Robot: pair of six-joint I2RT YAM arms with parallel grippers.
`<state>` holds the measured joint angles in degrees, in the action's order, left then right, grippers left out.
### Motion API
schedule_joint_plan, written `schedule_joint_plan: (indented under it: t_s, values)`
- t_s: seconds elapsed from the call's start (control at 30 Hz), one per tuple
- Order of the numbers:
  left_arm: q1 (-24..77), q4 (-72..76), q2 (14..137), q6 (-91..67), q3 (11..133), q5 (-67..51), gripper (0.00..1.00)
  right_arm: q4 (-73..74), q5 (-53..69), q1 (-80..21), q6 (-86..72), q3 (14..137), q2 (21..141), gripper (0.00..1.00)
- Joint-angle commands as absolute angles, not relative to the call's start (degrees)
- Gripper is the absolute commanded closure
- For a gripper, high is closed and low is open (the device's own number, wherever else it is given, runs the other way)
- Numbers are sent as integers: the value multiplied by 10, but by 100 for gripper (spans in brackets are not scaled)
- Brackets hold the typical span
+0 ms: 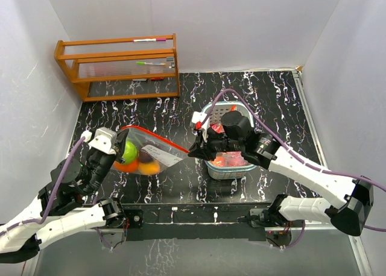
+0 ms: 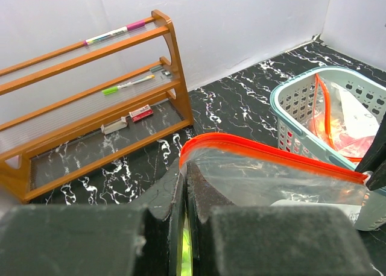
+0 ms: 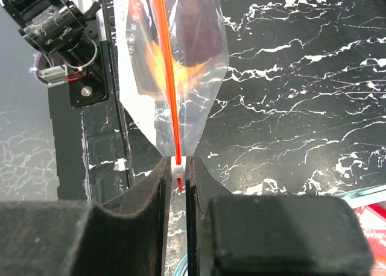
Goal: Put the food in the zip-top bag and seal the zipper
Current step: Zip the zipper food storage bag at the center of the board, then place the zipper food storage bag at the center of the board.
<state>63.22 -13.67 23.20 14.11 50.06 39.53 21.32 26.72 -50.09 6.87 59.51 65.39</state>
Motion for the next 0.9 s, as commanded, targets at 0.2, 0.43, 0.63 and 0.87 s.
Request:
schedule_joint_plan:
  t_s: [0.2,0.43,0.63,0.87]
  values:
    - [632,-89,240,141,512,433,100,224,185,-495,34,606,655,61]
    - [632,-32,281,137,486,469,100,213,65,-496,-36,636,640,2]
    - [631,82,388,158,461,604,100,266,-144,-495,-148,652,630,2]
    - [588,85,510,55,471,610,63,338,-327,-493,-286,632,627,3]
